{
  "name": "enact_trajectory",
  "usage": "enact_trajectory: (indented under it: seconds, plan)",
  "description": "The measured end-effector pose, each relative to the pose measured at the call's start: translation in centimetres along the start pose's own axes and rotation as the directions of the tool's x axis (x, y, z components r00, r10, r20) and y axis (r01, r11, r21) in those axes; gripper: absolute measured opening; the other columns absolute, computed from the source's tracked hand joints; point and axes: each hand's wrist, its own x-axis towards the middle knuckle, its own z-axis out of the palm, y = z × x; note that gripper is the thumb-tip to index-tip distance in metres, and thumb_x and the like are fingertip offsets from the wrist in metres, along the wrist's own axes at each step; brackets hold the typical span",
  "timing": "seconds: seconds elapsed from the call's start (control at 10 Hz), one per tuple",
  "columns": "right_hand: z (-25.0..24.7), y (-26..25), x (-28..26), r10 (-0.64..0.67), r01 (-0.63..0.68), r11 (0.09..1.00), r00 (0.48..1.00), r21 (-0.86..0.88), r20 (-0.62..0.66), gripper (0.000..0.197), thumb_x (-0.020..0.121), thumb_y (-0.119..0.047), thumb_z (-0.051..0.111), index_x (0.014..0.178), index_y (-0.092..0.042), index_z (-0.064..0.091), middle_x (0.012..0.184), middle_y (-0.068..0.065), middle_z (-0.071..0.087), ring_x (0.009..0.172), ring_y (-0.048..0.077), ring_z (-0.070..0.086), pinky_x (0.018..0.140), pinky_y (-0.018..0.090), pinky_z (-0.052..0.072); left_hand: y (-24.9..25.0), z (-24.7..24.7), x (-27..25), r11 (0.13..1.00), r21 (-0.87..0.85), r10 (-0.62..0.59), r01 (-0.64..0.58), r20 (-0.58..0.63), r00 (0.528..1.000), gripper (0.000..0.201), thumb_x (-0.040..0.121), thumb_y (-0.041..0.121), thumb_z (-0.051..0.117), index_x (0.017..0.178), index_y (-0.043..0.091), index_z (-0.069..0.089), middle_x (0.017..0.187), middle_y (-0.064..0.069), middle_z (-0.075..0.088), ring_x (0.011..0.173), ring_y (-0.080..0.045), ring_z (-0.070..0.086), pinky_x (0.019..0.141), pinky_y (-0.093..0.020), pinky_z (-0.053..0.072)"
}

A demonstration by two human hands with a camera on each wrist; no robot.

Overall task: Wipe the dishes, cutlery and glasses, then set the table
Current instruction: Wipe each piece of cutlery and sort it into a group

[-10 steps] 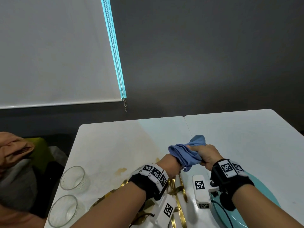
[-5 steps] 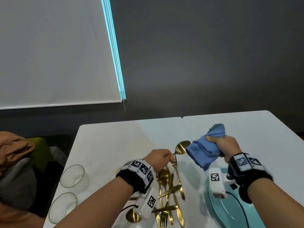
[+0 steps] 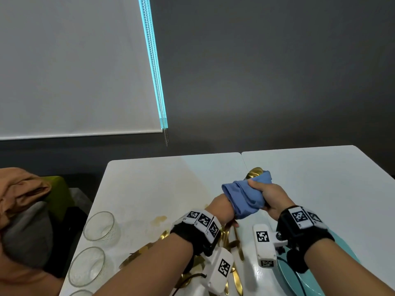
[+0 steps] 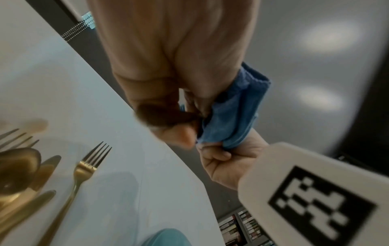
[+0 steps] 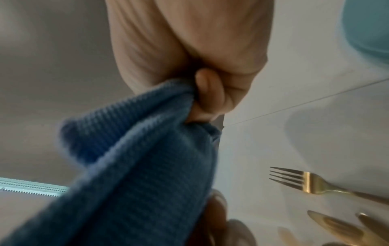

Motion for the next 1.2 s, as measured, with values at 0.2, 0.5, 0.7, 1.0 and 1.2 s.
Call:
enact_trajectory:
  seconds: [0.2,0.5,0.7,1.0,1.2]
  plan:
    - [-1.7,-2.3,1.9,-0.008,0.028,0.987,0.992,0.157,-0.126,0.048,0.082,-0.02,0.07,0.123,0.001,0.055,0.119,0.02,0.062,0.104,0.034,0.061,0.079,0.04,0.053,-1.5,-1.8,-0.5,1.0,-0.024,-0.007,0.01,0.134,0.991,0.022,0.099,0.023,0.044,0.095,0.015,0.064,0.069,0.004,0.051,0.056,-0.01,0.045,0.056,-0.018,0.039]
    - [1.5,-1.8,0.9,-0.042,0.03,0.981,0.997,0.191,0.06,0.035,0.084,-0.016,0.067,0.113,0.001,0.056,0.103,0.019,0.065,0.093,0.031,0.063,0.074,0.039,0.054,-1.6,-1.4,0.7,0.959,0.281,0.059,-0.042,-0.051,0.997,0.024,0.093,0.007,0.044,0.087,0.001,0.066,0.064,0.007,0.049,0.067,-0.017,0.048,0.054,-0.019,0.035]
    - [2.2,0.3,0.9,0.027,-0.032,0.999,0.983,0.026,0.18,0.026,0.084,-0.016,0.066,0.106,-0.003,0.06,0.106,0.021,0.066,0.101,0.035,0.063,0.08,0.043,0.054,-1.7,-1.3,1.4,0.99,0.08,-0.103,0.115,-0.136,0.985,0.028,0.097,0.006,0.043,0.121,-0.002,0.055,0.128,-0.02,0.055,0.114,-0.029,0.055,0.088,-0.026,0.042]
    - [3.3,0.7,2.7,0.025,0.012,0.933,0.995,-0.36,0.096,0.026,0.078,-0.013,0.074,0.095,-0.001,0.058,0.091,0.016,0.064,0.081,0.028,0.061,0.068,0.034,0.051,-2.0,-6.1,4.0,0.862,0.488,-0.18,0.141,0.034,0.983,0.019,0.092,0.011,0.054,0.104,0.001,0.066,0.105,-0.016,0.067,0.075,-0.02,0.058,0.085,-0.036,0.054]
    - [4.7,0.0,4.0,0.094,0.035,0.807,0.978,-0.59,0.186,0.041,0.073,-0.021,0.078,0.103,0.001,0.06,0.098,0.017,0.067,0.089,0.029,0.065,0.074,0.035,0.053,-1.3,-8.6,6.5,0.977,0.187,-0.067,0.104,-0.194,0.979,0.022,0.091,0.023,0.059,0.106,0.01,0.067,0.103,-0.01,0.07,0.076,-0.014,0.055,0.069,-0.025,0.053]
